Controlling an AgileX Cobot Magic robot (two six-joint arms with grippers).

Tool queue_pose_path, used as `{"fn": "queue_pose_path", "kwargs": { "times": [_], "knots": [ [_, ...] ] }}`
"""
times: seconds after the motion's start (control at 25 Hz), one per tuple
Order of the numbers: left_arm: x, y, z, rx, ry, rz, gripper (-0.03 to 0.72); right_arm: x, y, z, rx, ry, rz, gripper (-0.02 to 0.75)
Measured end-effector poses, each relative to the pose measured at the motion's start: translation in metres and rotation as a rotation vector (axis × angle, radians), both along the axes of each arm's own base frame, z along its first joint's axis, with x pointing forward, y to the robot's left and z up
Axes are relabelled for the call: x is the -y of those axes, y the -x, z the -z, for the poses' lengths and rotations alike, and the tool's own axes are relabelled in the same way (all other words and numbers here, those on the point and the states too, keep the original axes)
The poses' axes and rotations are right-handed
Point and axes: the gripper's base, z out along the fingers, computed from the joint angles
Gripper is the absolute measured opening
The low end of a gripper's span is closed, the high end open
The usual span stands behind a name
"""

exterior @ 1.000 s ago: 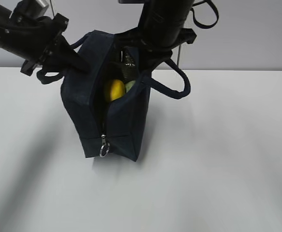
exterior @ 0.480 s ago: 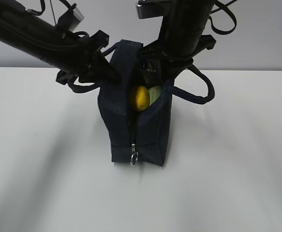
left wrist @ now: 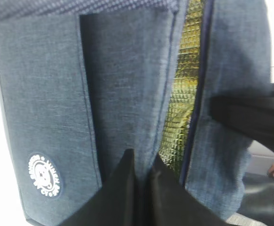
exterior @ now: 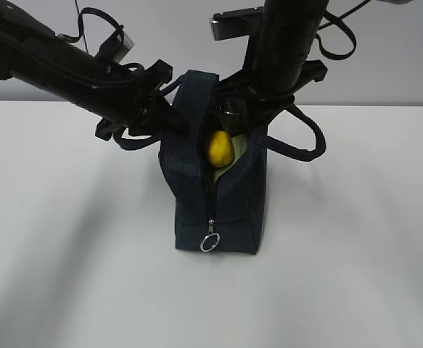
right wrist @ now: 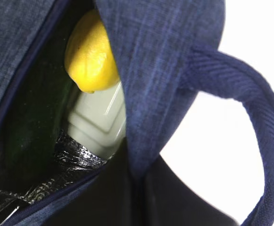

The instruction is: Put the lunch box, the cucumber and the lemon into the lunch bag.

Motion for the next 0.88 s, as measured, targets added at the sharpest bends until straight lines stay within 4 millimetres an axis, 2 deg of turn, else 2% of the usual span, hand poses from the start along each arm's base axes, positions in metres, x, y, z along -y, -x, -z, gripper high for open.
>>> {"fn": "queue_pose_path", "kwargs": {
  "times": [0.12, 0.2, 0.24, 0.36, 0.48, 0.64, 0.76, 0.88],
  "knots": [
    [0.0, 0.0, 0.0, 0.002, -0.001, 0.002, 0.013, -0.002, -0.001, 0.005, -0.014, -0.014, 0.001, 0.033],
    [0.0, 0.0, 0.0, 0.004, -0.001, 0.003, 0.05, -0.003, -0.001, 0.005, -0.013, -0.019, 0.001, 0.088],
    [0.0, 0.0, 0.0, 0.002, -0.001, 0.005, 0.077, -0.003, -0.001, 0.005, -0.013, -0.019, 0.001, 0.126],
    [0.001, 0.002, 0.0, -0.008, 0.003, 0.022, 0.169, -0.003, -0.001, 0.005, -0.014, -0.017, -0.001, 0.315],
    [0.001, 0.004, 0.0, -0.017, 0.009, 0.051, 0.276, -0.003, -0.002, 0.006, -0.015, -0.017, -0.001, 0.429],
    [0.004, 0.005, -0.01, 0.006, 0.015, 0.119, 0.357, -0.003, -0.002, 0.007, -0.014, -0.013, -0.014, 0.461],
    [0.003, 0.003, -0.02, 0.034, 0.006, 0.168, 0.37, -0.003, -0.001, 0.004, -0.008, -0.014, -0.022, 0.465],
    [-0.003, -0.001, -0.03, 0.048, -0.007, 0.201, 0.371, -0.001, 0.003, -0.008, 0.016, -0.025, -0.022, 0.466]
  ]
}}
